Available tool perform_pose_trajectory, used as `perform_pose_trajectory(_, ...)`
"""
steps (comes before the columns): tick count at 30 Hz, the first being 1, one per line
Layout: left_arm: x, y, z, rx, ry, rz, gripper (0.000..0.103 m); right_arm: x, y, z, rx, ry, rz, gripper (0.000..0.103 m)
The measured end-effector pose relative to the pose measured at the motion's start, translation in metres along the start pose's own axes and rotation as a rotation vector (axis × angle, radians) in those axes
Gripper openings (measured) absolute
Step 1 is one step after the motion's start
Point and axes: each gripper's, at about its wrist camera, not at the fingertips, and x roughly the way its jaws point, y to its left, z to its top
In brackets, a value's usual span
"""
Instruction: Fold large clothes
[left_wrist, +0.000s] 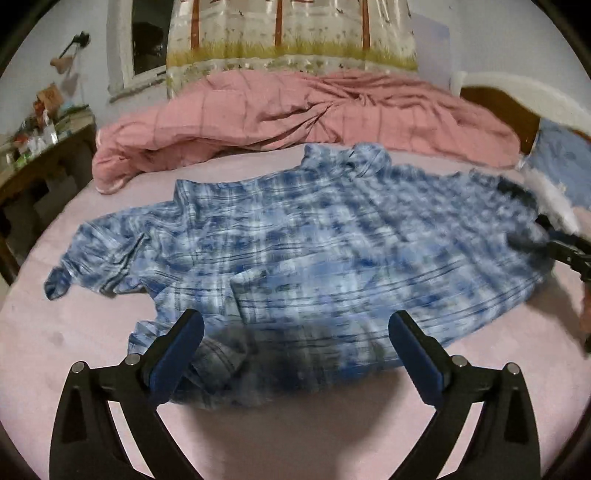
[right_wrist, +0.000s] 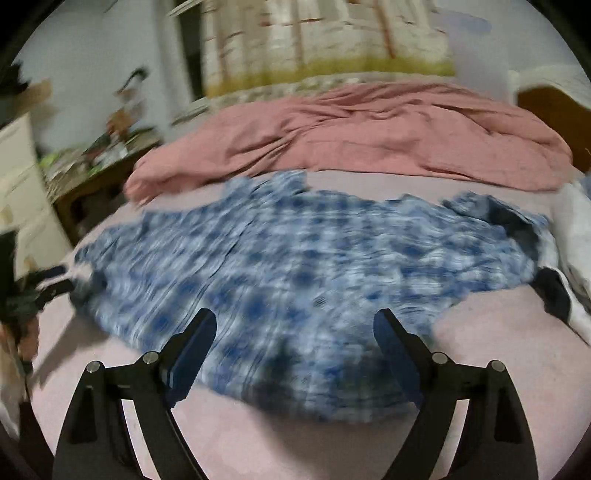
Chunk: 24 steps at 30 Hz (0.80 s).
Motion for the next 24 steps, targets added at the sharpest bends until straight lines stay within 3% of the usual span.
perform_pose_trajectory(4, 0.019, 0.001, -0.003, 0.015, -0.001, 0.056, 0.100, 0.027, 0.013, -0.008, -0.118, 0.088, -0.016, 0.063)
perform_pose_trajectory(7, 0.038, 0.012, -0.003, 0.003, 0.036, 0.105, 0.100, 0.045, 0.004, -0.009, -0.081, 0.143, -0.064, 0.046)
perform_pose_trajectory(9, 0.052, 0.026, -0.002, -0.014, 0.051, 0.168, 0.098, 0.057, -0.012, -0.007, -0.031, 0.161, -0.173, 0.042)
perform_pose_trajectory(12, 0.066, 0.051, 0.000, -0.083, 0.084, 0.198, 0.094, 0.067, -0.043, -0.001, 0.094, 0.172, -0.241, 0.035)
perform_pose_trajectory(16, 0.070, 0.078, -0.001, -0.127, 0.083, 0.264, 0.094, 0.067, -0.074, -0.002, 0.192, 0.161, -0.236, 0.035)
perform_pose_trajectory(19, 0.064, 0.083, -0.003, -0.126, 0.060, 0.230, 0.095, 0.064, -0.083, -0.003, 0.225, 0.157, -0.216, 0.035)
perform_pose_trajectory(21, 0.053, 0.085, -0.002, -0.123, 0.017, 0.206, 0.095, 0.054, -0.080, -0.002, 0.221, 0.105, -0.211, 0.035)
perform_pose_trajectory(23, 0.046, 0.086, 0.000, -0.117, -0.010, 0.209, 0.098, 0.040, -0.078, 0.001, 0.206, 0.039, -0.223, 0.050)
perform_pose_trajectory(24, 0.045, 0.088, 0.000, -0.118, -0.011, 0.219, 0.101, 0.032, -0.077, 0.002, 0.199, -0.002, -0.251, 0.077)
